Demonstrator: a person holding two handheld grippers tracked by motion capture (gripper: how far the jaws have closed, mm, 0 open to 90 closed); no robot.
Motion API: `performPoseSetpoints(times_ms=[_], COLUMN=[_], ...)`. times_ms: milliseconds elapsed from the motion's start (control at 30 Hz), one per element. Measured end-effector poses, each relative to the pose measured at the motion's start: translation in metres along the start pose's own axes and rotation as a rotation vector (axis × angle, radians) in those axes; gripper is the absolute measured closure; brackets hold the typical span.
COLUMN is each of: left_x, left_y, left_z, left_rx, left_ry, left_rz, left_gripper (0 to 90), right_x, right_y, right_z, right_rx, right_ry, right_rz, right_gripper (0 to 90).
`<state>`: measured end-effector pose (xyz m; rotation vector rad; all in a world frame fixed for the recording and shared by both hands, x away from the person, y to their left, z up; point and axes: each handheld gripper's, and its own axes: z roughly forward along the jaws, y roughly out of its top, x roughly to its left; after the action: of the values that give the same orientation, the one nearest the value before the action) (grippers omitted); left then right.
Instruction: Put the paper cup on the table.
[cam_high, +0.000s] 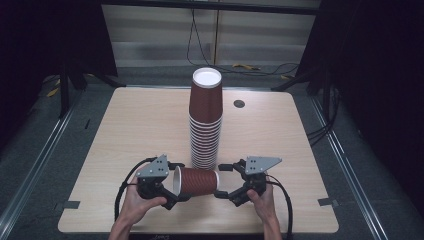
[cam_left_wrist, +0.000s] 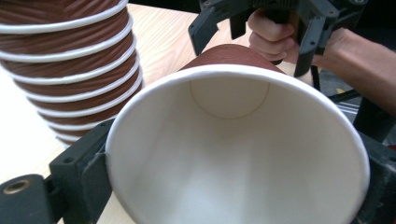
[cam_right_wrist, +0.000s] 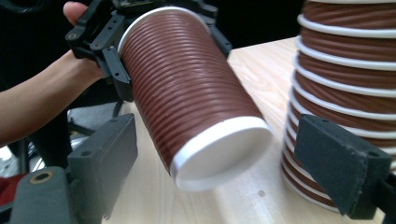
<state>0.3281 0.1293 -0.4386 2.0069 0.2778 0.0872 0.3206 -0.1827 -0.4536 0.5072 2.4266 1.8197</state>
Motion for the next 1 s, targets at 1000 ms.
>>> performPoseSetpoints(times_ms=[1000], left_x=[0.024], left_y=[-0.005], left_z=[-0.036], left_rx=[0.168], left_ry=[0.144], left_rz=[-0.078], left_gripper=[7.0], right_x=[-0.003], right_y=[-0.021], right_z=[-0.035], right_rx=[-0.116], right_ry=[-0.295], right_rz=[0.071], right_gripper=[13.0])
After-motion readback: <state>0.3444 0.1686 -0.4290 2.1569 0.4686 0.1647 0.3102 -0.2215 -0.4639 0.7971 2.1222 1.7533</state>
